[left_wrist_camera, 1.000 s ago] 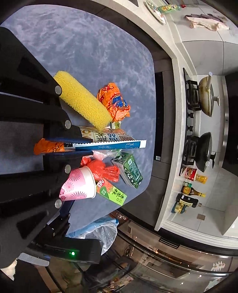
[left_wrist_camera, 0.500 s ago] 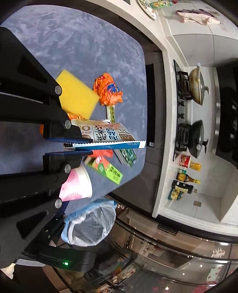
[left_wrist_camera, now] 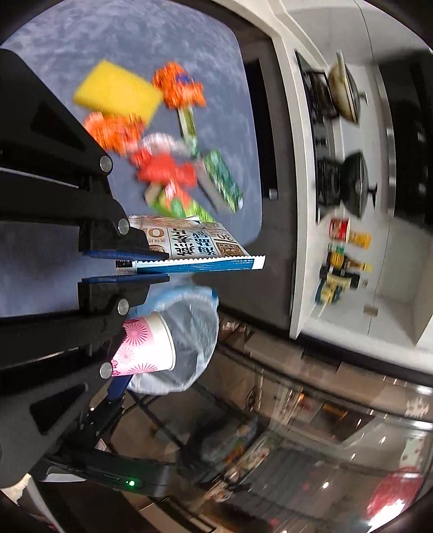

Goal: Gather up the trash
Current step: 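Move the box and cup over the bin and open both tools to drop them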

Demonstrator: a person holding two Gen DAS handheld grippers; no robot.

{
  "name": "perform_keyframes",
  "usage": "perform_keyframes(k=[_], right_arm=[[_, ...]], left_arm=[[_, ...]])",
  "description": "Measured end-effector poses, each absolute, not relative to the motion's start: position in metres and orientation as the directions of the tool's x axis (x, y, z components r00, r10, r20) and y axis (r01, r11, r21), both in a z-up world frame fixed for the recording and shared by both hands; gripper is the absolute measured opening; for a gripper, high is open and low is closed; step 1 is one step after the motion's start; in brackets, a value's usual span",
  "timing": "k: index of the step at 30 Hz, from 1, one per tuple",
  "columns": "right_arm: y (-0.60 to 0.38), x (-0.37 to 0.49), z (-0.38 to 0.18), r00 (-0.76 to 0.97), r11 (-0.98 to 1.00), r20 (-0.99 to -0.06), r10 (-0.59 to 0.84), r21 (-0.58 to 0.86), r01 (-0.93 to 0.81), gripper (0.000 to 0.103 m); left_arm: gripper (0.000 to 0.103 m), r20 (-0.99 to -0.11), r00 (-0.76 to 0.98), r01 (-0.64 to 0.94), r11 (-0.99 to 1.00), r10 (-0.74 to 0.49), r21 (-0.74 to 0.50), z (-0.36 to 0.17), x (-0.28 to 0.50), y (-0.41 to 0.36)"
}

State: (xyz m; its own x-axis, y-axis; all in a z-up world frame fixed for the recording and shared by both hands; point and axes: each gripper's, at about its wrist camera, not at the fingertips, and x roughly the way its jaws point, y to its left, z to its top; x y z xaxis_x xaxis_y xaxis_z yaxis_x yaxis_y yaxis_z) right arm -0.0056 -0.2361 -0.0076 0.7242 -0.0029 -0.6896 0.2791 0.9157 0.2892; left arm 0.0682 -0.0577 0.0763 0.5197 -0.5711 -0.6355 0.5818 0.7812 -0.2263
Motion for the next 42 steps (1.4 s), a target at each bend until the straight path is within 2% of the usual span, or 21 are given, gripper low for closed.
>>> perform_keyframes(k=[12, 24, 39, 41, 42], right_arm=[[-0.340, -0.016, -0.014, 0.714, 0.857, -0.683, -0.153, 0.268, 0.440, 0.058], [-0.385, 0.009, -0.031, 0.699, 0.847, -0.691, -0.181, 0.252, 0.469, 0.058], [-0.409, 0.035, -0.053, 0.665, 0.833, -0.723, -0.185, 0.244, 0.497, 0.060], [-0.411, 0.037, -0.055, 0.660, 0.830, -0.729, -0.183, 0.246, 0.501, 0.060], [-0.411, 0.037, -0.056, 0.657, 0.827, -0.731, -0.185, 0.245, 0.505, 0.061]], left_arm=[[0.007, -0.630, 0.386, 0.688, 0.665, -0.674, -0.290, 0.065, 0.077, -0.172], [0.007, -0.686, 0.355, 0.705, 0.664, -0.635, -0.250, 0.035, 0.097, -0.240], [0.008, -0.748, 0.328, 0.688, 0.689, -0.577, -0.229, -0.002, 0.116, -0.264], [0.016, -0.747, 0.331, 0.684, 0.692, -0.576, -0.231, -0.005, 0.117, -0.264], [0.040, -0.752, 0.334, 0.678, 0.699, -0.569, -0.227, -0.006, 0.118, -0.264]])
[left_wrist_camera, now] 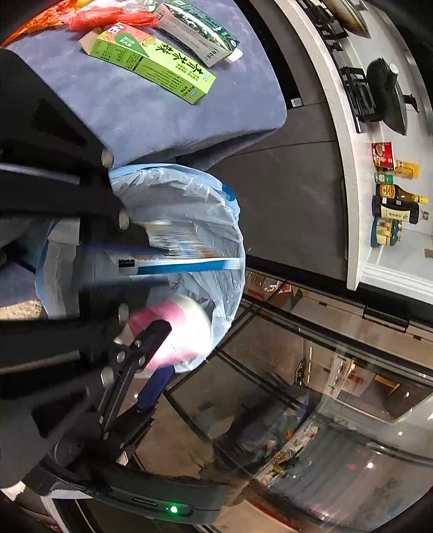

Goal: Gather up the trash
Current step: 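Move the box and cup over the bin and open both tools to drop them, then grasp the orange-blue wrapper with the left tool while the right tool grasps an orange wrapper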

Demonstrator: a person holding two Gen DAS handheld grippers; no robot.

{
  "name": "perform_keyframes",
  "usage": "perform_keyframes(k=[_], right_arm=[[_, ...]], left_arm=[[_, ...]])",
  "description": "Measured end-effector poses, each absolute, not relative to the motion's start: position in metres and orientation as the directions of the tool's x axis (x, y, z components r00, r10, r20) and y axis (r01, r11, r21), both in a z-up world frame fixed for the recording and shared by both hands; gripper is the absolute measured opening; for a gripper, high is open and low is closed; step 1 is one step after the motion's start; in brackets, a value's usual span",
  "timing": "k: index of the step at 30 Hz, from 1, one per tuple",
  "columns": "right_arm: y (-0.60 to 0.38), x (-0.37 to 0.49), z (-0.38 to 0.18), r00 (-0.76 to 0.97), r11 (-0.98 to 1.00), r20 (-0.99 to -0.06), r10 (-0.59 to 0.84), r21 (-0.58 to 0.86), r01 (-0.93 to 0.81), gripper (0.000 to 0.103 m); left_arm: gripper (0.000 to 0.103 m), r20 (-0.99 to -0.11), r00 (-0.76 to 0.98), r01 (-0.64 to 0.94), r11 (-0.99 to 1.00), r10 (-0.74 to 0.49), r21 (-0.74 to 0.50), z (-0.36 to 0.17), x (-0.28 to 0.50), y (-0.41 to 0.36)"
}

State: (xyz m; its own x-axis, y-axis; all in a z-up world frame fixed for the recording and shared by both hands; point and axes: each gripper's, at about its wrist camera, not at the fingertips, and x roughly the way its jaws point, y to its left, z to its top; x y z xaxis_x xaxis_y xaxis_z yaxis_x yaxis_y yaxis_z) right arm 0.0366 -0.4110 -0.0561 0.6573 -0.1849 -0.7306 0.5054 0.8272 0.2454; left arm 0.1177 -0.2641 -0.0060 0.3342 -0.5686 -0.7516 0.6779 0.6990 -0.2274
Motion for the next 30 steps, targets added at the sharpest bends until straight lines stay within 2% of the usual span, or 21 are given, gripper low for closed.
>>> perform_keyframes(k=[1, 2, 16, 30], right_arm=[[-0.411, 0.036, -0.056, 0.656, 0.826, -0.731, -0.188, 0.245, 0.508, 0.062], [-0.411, 0.035, -0.056, 0.655, 0.825, -0.730, -0.193, 0.241, 0.511, 0.064], [-0.393, 0.027, -0.035, 0.686, 0.837, -0.698, -0.207, 0.236, 0.494, 0.067], [-0.321, 0.024, -0.017, 0.717, 0.894, -0.682, -0.143, 0.221, 0.389, 0.067]], left_arm=[[0.061, -0.748, 0.344, 0.668, 0.708, -0.568, -0.230, -0.006, 0.118, -0.262], [0.065, -0.741, 0.359, 0.658, 0.717, -0.567, -0.230, -0.005, 0.117, -0.259], [0.066, -0.724, 0.400, 0.623, 0.746, -0.561, -0.234, 0.009, 0.117, -0.230], [0.066, -0.717, 0.477, 0.534, 0.816, -0.508, -0.223, 0.021, 0.114, -0.148]])
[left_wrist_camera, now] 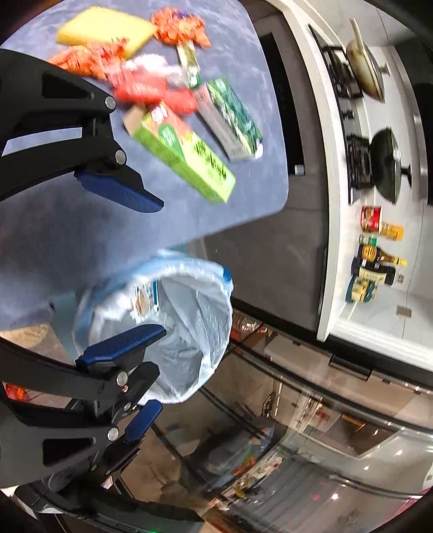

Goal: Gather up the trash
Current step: 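Grasp the orange-blue wrapper with the left tool while the right tool grasps an orange wrapper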

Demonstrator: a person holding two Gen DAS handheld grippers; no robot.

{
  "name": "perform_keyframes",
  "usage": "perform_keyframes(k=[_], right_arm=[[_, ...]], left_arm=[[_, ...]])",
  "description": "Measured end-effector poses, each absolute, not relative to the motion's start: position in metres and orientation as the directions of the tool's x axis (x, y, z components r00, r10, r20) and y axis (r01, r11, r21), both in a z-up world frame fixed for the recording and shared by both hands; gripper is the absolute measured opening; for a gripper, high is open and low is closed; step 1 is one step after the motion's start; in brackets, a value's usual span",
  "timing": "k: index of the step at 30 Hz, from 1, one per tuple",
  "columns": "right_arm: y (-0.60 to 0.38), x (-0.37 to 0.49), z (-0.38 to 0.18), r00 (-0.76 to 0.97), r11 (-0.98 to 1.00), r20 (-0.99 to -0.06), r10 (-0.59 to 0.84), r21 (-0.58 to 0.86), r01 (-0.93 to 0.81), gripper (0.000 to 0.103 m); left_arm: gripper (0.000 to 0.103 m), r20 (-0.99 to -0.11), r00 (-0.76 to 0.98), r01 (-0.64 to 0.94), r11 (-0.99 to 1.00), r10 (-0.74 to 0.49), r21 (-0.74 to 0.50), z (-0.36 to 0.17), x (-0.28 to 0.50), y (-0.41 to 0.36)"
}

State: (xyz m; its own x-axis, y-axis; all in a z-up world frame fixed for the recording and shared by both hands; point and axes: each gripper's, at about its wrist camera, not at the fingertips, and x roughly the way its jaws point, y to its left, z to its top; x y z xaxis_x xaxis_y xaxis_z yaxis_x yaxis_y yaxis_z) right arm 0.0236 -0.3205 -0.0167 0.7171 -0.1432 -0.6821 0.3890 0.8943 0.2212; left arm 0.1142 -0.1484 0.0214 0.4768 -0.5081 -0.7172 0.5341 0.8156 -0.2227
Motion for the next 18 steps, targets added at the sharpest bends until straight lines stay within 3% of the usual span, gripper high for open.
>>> perform_keyframes(k=[18], right_arm=[[-0.149, 0.045, -0.023, 0.677, 0.972, -0.731, 0.087, 0.210, 0.102, 0.067]], left_arm=[[0.066, -0.757, 0.574, 0.287, 0.943, -0.311, -0.170, 0.006, 0.117, 0.033]])
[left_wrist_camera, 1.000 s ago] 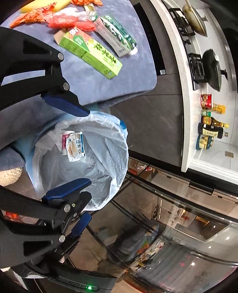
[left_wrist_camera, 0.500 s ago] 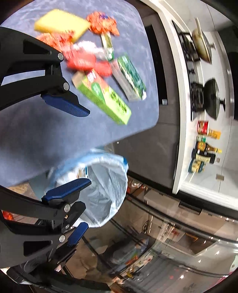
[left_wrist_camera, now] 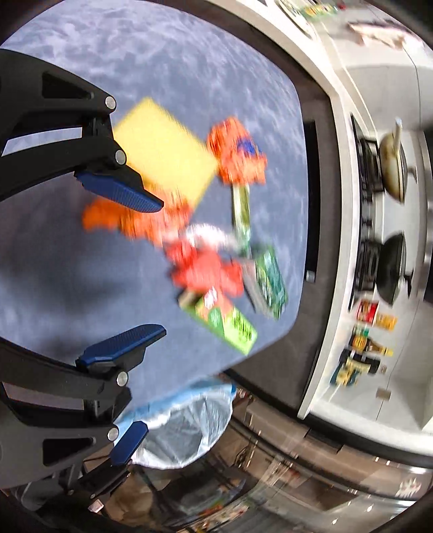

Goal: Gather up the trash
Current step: 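Grasp the orange-blue wrapper with the left tool while the right tool grasps an orange wrapper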

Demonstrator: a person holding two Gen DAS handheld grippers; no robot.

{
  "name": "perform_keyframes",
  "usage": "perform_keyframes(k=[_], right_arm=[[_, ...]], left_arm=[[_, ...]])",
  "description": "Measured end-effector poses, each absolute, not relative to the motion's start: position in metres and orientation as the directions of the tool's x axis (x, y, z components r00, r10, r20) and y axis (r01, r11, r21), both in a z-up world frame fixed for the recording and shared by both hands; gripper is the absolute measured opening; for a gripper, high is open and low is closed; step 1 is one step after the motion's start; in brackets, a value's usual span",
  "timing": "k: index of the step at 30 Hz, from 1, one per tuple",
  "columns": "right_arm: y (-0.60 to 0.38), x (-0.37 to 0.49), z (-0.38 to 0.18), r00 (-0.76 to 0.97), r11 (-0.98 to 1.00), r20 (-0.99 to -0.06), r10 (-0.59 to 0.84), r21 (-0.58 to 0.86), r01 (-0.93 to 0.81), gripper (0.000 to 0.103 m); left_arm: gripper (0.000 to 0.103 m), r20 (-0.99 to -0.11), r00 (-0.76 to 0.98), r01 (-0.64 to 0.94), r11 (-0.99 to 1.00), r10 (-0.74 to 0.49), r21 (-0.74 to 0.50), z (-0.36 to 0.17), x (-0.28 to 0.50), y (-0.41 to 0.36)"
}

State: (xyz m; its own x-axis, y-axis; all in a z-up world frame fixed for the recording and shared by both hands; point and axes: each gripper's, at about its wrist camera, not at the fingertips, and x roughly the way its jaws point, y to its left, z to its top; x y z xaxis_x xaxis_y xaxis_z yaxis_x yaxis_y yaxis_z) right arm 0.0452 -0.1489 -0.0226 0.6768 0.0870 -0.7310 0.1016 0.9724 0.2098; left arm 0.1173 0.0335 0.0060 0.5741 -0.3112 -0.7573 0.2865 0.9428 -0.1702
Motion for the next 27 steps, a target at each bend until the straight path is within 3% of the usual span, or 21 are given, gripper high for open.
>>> perform_keyframes(k=[10, 21, 24, 27], right_arm=[[-0.066, 0.074, -0.042, 0.623, 0.975, -0.761, 0.183, 0.220, -0.017, 0.067], [-0.026, 0.115, -0.065, 0.585, 0.975, -0.786, 0.201, 0.220, -0.039, 0.067], [-0.021, 0.124, -0.071, 0.577, 0.977, -0.794, 0.190, 0.209, -0.034, 0.064], [-0.020, 0.132, -0.078, 0.563, 0.979, -0.806, 0.183, 0.204, -0.025, 0.054]], left_arm=[[0.066, -0.770, 0.601, 0.134, 0.977, -0.212, -0.164, -0.005, 0.141, 0.119], [0.066, -0.775, 0.604, 0.092, 0.982, -0.185, -0.163, -0.018, 0.177, 0.154], [0.067, -0.778, 0.600, 0.092, 0.982, -0.187, -0.165, -0.022, 0.184, 0.157], [0.068, -0.780, 0.596, 0.091, 0.981, -0.190, -0.169, -0.026, 0.192, 0.160]])
